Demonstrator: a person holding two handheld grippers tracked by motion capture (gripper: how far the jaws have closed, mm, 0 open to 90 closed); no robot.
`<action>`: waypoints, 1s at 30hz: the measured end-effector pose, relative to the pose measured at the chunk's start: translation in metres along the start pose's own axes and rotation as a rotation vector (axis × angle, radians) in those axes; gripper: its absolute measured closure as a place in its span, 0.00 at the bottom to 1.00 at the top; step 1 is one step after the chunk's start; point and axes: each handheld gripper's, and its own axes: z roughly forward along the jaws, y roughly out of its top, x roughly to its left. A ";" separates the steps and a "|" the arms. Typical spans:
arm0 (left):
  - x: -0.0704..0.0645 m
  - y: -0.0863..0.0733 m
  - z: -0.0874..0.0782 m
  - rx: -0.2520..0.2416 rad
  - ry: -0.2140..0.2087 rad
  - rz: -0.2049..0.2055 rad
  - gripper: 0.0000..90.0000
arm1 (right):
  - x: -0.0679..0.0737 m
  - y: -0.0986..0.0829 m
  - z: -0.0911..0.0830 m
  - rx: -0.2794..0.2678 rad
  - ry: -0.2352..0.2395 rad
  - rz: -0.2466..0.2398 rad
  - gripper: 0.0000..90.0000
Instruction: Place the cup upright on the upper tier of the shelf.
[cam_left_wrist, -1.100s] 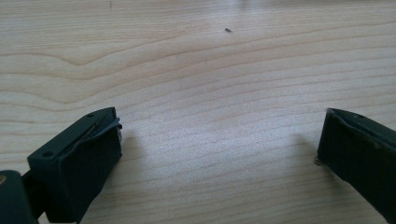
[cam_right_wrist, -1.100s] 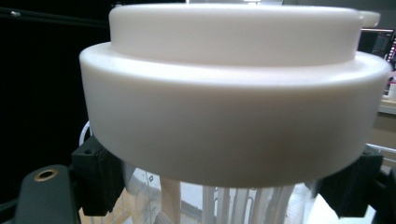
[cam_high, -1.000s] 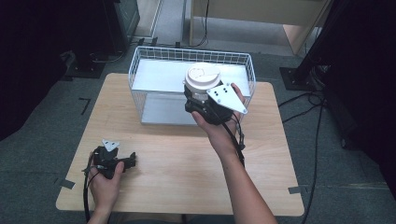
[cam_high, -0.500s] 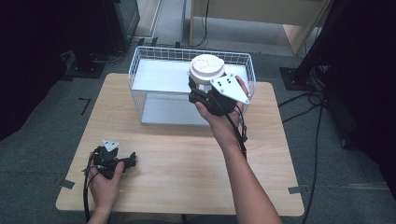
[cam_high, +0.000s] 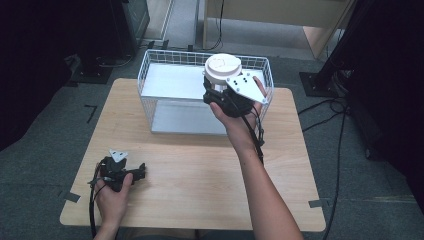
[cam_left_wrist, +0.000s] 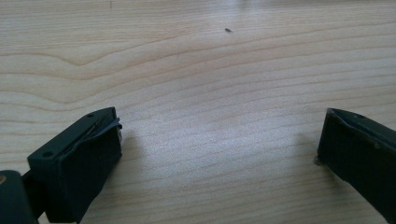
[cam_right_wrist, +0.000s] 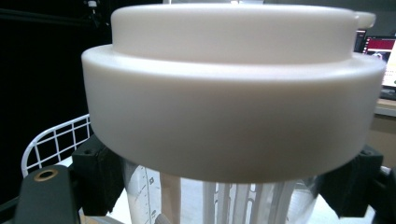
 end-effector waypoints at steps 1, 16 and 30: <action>0.000 0.000 0.000 0.000 0.000 0.000 0.00 | 0.000 0.000 0.001 0.000 -0.002 -0.002 0.18; 0.000 0.000 0.000 0.000 -0.001 -0.001 0.00 | -0.005 0.002 0.011 0.009 -0.019 -0.012 0.18; 0.000 0.000 0.000 0.001 -0.001 -0.001 0.00 | -0.010 0.000 0.026 0.022 -0.040 -0.015 0.18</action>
